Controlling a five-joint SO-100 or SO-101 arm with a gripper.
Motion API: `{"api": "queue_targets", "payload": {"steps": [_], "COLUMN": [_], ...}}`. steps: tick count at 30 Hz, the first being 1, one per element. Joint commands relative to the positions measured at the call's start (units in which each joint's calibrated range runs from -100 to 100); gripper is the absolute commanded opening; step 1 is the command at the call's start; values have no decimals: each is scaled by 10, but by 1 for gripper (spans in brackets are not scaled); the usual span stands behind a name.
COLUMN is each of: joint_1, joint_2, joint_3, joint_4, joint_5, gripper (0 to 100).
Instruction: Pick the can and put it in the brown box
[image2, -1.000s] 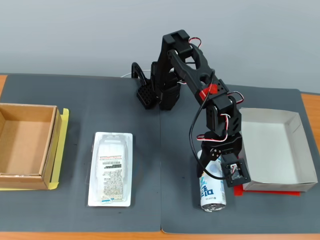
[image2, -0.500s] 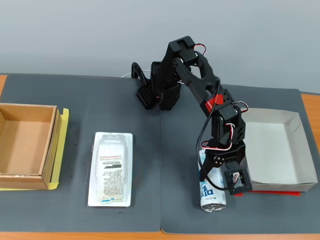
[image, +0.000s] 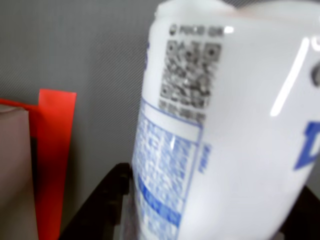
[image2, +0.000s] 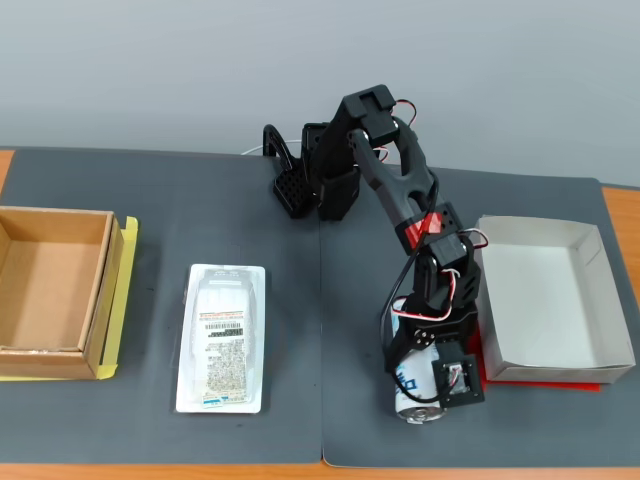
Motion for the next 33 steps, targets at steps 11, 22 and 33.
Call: {"api": "queue_targets", "payload": {"steps": [11, 22, 33], "joint_1": [11, 6, 6], "joint_2": [47, 50, 48], "joint_3": [-32, -40, -33], "joint_4": [-22, -16, -12], "joint_5": [1, 0, 1], "gripper": [32, 32, 10]}}
